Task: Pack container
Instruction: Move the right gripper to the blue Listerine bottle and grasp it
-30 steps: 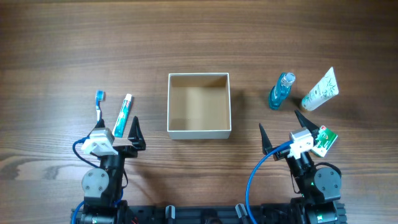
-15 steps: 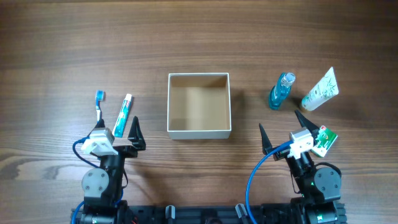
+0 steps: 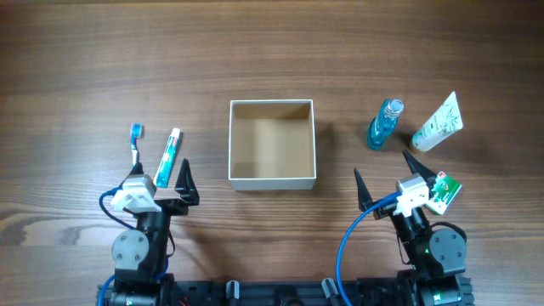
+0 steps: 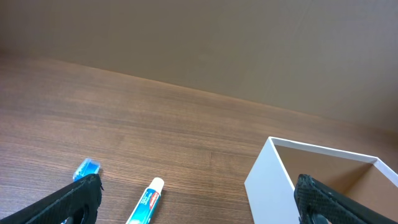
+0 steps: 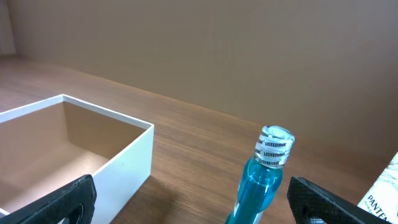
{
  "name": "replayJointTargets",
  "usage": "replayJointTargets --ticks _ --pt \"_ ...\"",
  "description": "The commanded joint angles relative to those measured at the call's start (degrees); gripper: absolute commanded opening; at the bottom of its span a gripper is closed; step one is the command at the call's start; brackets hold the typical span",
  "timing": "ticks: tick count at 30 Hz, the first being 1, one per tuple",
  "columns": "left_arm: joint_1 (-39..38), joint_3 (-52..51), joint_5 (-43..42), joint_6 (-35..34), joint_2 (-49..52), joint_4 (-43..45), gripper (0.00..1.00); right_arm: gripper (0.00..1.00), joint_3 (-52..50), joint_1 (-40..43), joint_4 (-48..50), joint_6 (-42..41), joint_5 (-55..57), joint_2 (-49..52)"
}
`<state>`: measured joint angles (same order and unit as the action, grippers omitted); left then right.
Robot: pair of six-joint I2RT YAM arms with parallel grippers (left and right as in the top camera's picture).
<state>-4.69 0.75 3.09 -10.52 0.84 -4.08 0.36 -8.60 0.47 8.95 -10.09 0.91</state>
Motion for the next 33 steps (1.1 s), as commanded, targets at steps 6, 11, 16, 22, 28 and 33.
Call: replayJointTargets --ticks 6,11,16,22,28,33 --pt "0.5 1.0 -1.1 -0.8 0.5 -0.5 0.99 1.00 1.9 -0.3 -1.5 -11.5 2.6 0.7" --pt "0.5 13.2 0.4 -2.4 9.2 -10.3 0.99 1.00 15.3 -0.3 -10.3 -12.2 3.0 10.3" --pt "0.5 31.7 0.4 -3.7 26.3 -25.7 1.00 1.00 35.8 -0.3 -25.2 -14.1 4.1 29.3" --pt "0.4 54.8 -2.4 -3.7 46.1 -46.6 1.00 1.00 56.3 -0.3 -45.3 -14.2 2.1 52.0" --pt "0.4 58.6 -2.4 -3.7 52.9 -51.1 1.00 1.00 58.6 -0.3 -48.5 -17.1 5.9 61.9" --pt "0.4 58.6 -2.5 -3.7 54.4 -50.9 1.00 1.00 58.6 -0.3 -42.3 -19.7 15.4 65.8"
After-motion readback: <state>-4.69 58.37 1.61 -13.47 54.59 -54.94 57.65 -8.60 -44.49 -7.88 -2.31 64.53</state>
